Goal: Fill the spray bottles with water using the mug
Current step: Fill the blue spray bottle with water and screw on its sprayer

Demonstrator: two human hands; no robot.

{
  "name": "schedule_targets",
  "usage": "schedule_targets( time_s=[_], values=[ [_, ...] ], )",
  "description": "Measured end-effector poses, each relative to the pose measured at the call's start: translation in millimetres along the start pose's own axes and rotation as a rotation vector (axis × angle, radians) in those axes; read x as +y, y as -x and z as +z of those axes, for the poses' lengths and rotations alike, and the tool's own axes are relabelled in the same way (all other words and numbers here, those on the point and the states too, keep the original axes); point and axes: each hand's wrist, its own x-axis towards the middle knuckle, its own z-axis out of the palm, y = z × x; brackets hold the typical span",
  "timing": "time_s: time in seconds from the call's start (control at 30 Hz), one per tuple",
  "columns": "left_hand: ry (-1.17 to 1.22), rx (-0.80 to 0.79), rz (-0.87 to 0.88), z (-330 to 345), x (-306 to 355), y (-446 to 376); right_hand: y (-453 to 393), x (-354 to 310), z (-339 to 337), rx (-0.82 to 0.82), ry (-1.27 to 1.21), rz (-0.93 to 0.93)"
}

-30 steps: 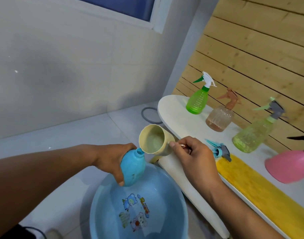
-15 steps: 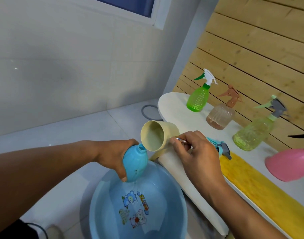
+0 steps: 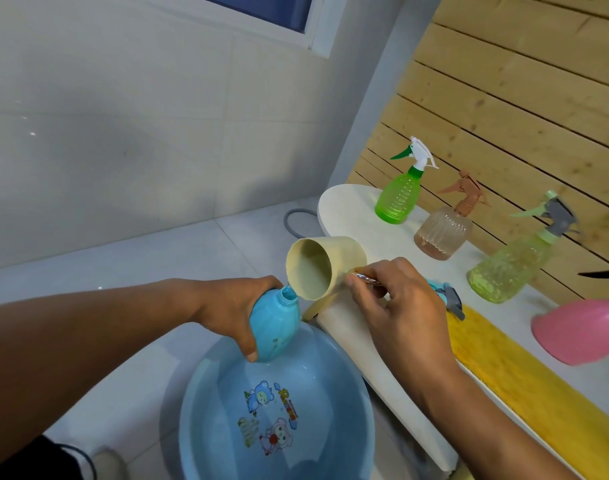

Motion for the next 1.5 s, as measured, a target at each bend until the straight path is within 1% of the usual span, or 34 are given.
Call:
schedule_targets(
  time_s=[0.27, 0.83, 1.03, 1.5],
  values=[
    [-0.014, 0.003, -0.004, -1, 1, 1, 0, -2, -3, 0.017, 0.039, -0.022],
    [-0.010, -0.002, 0.000, -2, 3, 0, 2, -5, -7, 0.040, 0.153, -0.141],
    [0.003, 0.000, 0.013, -2, 4, 1, 3, -8, -6, 0.054, 0.230, -0.177],
    [0.004, -0.004, 0.015, -3, 5, 2, 9, -11, -7, 0.125, 0.353, -0.351]
  ],
)
